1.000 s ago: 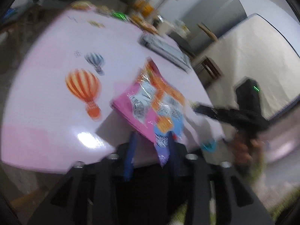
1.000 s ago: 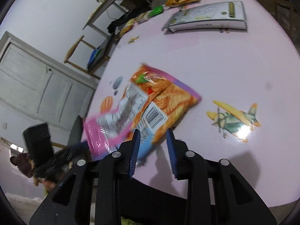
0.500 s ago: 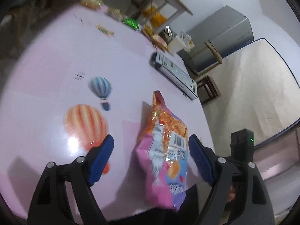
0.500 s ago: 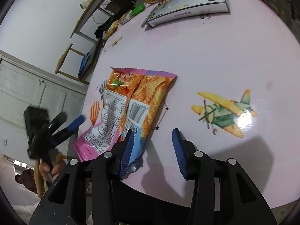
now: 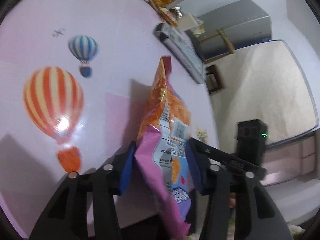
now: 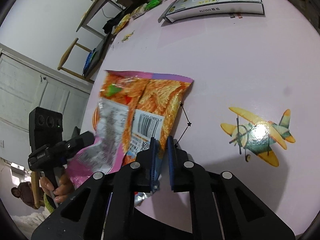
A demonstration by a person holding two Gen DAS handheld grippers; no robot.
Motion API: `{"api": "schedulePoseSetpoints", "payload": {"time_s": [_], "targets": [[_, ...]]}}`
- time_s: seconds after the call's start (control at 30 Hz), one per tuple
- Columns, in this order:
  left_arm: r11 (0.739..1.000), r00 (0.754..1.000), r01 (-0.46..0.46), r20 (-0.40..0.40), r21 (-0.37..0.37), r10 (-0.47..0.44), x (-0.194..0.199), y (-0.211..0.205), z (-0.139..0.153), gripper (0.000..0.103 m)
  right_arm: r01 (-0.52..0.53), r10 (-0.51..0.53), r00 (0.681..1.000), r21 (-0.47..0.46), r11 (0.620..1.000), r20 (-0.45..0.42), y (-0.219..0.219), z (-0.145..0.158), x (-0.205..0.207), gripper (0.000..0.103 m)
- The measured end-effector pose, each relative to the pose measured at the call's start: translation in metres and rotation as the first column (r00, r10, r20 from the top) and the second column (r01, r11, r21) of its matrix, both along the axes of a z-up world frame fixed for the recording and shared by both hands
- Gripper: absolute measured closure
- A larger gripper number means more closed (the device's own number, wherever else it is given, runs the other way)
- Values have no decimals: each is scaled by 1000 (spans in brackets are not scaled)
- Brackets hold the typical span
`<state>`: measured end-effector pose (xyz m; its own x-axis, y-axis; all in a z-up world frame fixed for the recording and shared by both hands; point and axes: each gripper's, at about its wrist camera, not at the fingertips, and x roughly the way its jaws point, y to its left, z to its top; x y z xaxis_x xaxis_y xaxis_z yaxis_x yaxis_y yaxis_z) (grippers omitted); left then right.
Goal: Collect trash
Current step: 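Grasp the pink-and-blue snack bag with the left tool, then grasp the silver KUYAN cable box with the right tool while the left tool holds the snack bag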
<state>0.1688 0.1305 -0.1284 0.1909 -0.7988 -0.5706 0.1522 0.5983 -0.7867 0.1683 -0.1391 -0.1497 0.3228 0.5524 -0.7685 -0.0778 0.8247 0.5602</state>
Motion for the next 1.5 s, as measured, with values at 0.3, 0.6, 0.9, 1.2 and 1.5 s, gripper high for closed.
{"api": "schedulePoseSetpoints", "payload": {"time_s": [0.3, 0.6, 0.9, 1.2, 1.5], "targets": [[983, 996, 20, 87, 180, -36, -7, -26, 5, 72, -10, 10, 1000, 3, 1000, 1, -2, 1, -2, 96], [974, 983, -24, 180, 225, -18, -18, -22, 12, 81, -28, 55, 990, -198, 980, 131, -24, 54, 14, 55], [967, 970, -117, 235, 224, 63, -19, -5, 13, 82, 22, 98, 951, -379, 925, 293, -55, 90, 141, 20], [964, 967, -159, 231, 215, 109, -19, 6, 11, 82, 116, -79, 989, -315, 942, 128, -82, 40, 244, 20], [964, 965, -162, 236, 209, 111, -23, 10, 11, 82, -76, 97, 994, -314, 947, 52, -63, 38, 174, 17]]}}
